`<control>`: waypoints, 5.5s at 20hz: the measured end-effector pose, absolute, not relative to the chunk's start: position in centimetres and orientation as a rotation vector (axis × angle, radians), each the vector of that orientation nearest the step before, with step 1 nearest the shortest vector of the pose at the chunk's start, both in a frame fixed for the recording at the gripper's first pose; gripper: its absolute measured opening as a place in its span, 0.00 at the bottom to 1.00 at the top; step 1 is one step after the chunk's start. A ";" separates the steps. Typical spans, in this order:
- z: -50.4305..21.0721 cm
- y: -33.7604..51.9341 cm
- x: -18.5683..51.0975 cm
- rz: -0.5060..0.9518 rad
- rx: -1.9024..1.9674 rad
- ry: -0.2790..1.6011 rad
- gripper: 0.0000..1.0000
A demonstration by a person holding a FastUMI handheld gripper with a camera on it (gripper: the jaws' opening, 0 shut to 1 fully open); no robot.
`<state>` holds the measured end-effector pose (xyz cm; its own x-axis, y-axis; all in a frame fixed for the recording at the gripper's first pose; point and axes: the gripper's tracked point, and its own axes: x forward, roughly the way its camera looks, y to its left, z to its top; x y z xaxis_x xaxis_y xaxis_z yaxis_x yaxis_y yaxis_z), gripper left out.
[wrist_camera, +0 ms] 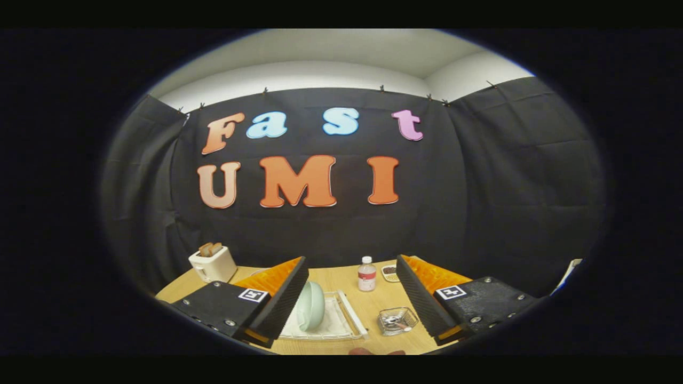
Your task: Take the plate from the dish rack, then take the spoon from the basket and place it into the plate.
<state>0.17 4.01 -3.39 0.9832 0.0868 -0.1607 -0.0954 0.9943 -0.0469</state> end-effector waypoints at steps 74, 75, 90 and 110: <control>-17.6 4.5 -12.3 0.049 0.037 0.810 0.16; -18.4 4.2 -13.4 0.051 0.049 0.834 0.16; -31.2 3.8 -20.7 -0.003 0.412 1.092 0.16; -33.3 4.3 -18.7 -0.021 0.408 1.165 0.99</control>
<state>-18.70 4.29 -33.27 0.4035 0.1926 -0.8945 0.2249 0.9267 0.3010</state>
